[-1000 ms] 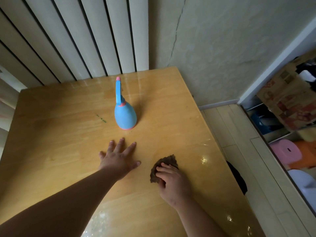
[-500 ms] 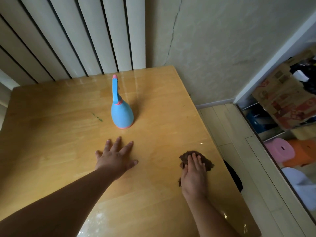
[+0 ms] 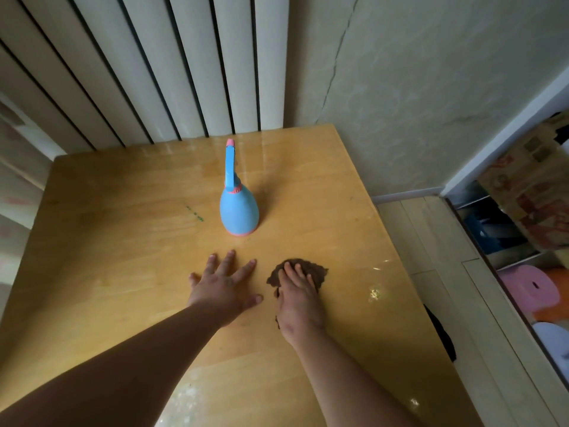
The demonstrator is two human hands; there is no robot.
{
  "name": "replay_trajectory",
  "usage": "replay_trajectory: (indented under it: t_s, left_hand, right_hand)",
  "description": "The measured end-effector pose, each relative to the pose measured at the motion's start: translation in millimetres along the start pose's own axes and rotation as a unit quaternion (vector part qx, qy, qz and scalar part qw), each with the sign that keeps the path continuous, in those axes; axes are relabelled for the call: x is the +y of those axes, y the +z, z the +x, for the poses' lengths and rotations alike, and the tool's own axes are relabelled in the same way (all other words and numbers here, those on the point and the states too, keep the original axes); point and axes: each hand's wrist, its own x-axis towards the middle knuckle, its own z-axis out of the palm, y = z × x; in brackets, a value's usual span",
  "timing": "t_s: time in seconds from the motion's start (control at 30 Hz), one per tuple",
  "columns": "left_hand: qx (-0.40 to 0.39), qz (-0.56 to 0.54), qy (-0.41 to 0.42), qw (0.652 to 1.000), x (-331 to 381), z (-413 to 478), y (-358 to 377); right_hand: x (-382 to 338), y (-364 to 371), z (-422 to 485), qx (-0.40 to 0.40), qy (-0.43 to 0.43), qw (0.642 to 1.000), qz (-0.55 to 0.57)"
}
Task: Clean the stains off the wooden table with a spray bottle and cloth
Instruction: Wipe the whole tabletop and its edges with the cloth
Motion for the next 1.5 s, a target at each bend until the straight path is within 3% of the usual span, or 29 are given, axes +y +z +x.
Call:
replay_trajectory:
  t_s: [0.13,0.33,0.43,0.6,0.7,0.77,0.83,1.03,1.13,1.33,1.5]
  left_hand:
    - [-0.003,-0.001,0.001,1.000,-1.1,-0.8,-0.8]
    - [-0.003,-0.012,0.000,1.000,-1.8,0.2,-2.0]
    - [0.014,-0.022,-0.005,1.000,0.1,-1.3,-3.9]
    - [0.101,-0.085,-0.055,0.990,4.7,-1.5,-9.2]
    - [0.220,-0.234,-0.131,0.938,9.7,5.3,-20.9]
    - [0.286,-0.350,-0.132,0.882,10.6,13.7,-34.6]
    - [0.307,-0.414,-0.101,0.851,9.2,23.3,-52.7]
    - [0.273,-0.434,-0.038,0.858,5.4,51.9,-83.6]
    - [0.286,-0.445,-0.033,0.848,4.1,60.3,-88.1]
    - [0.281,-0.404,0.012,0.871,-5.2,73.4,-90.7]
    - [0.315,-0.414,-0.036,0.853,-35.6,74.9,-92.4]
  right_hand:
    - [6.2,4.9,-32.2,-0.014,-0.080,0.997,0.002]
    - [28.4,-7.6,-60.1,-0.034,-0.115,0.992,-0.025]
    - [52.2,-20.8,-77.1,-0.003,-0.081,0.995,-0.054]
    - [94.5,-37.1,-75.0,0.063,0.090,0.991,-0.075]
    - [99.2,-36.1,-52.2,0.063,0.119,0.988,-0.078]
    - [94.0,-35.1,-32.4,0.080,0.133,0.986,-0.059]
    - [81.8,-34.5,-13.1,0.080,0.129,0.987,-0.047]
    - [29.1,-5.9,29.9,0.007,-0.033,0.999,-0.032]
    - [15.3,7.5,41.9,0.001,-0.024,0.998,-0.066]
    - [17.2,14.8,62.5,-0.003,-0.034,0.995,-0.091]
    - [2.5,1.0,99.9,-0.024,-0.040,0.994,-0.103]
